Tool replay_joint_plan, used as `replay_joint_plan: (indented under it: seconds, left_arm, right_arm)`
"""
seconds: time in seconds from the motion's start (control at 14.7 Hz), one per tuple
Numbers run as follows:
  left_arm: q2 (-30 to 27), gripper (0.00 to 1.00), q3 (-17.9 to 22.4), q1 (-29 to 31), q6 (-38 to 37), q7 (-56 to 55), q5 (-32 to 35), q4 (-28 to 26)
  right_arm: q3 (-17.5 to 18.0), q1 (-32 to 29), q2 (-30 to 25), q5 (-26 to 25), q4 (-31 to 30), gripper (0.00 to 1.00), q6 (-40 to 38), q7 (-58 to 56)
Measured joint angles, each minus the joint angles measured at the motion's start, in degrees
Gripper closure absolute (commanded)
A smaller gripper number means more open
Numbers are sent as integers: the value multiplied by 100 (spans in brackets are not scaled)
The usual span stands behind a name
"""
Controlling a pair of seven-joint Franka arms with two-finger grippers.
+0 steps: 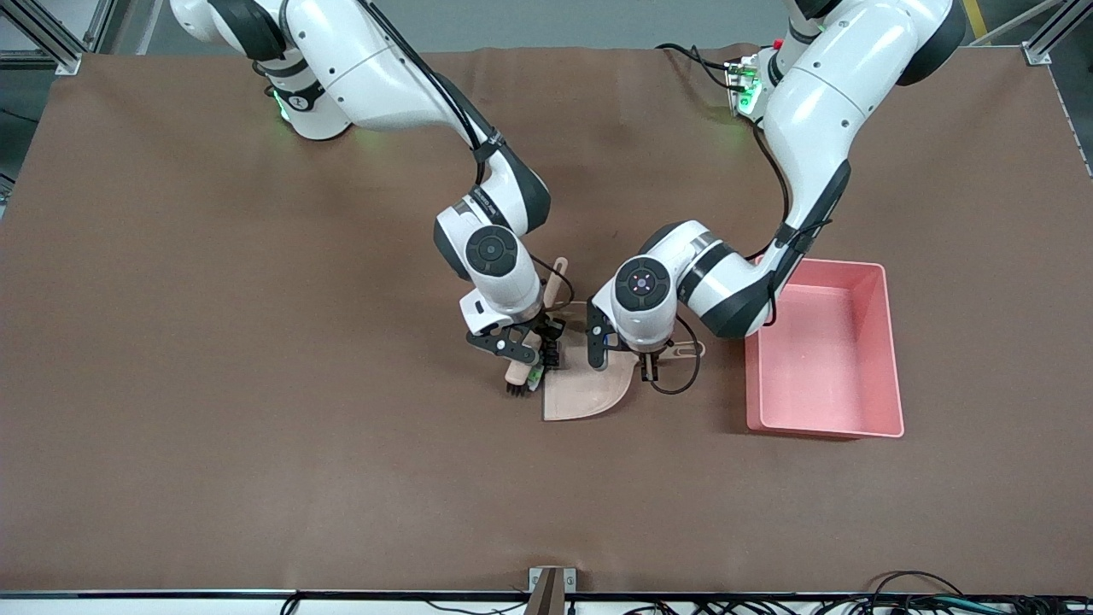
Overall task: Clean e-waste and dump in bin
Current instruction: 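Sweep the dark capacitor into the dustpan with the brush in the right gripper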
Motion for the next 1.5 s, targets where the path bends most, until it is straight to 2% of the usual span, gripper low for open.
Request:
replay_joint_plan:
  seconds: [1.09,1.5]
  left_arm:
    - [0,78,-5,-1,-50,-57,0,13]
    - [0,78,-6,-1,-180,-65,0,36]
  right_arm:
    - [59,5,224,304,578,100,-187,377]
    - [23,-22,225,305,704,100,-561,300]
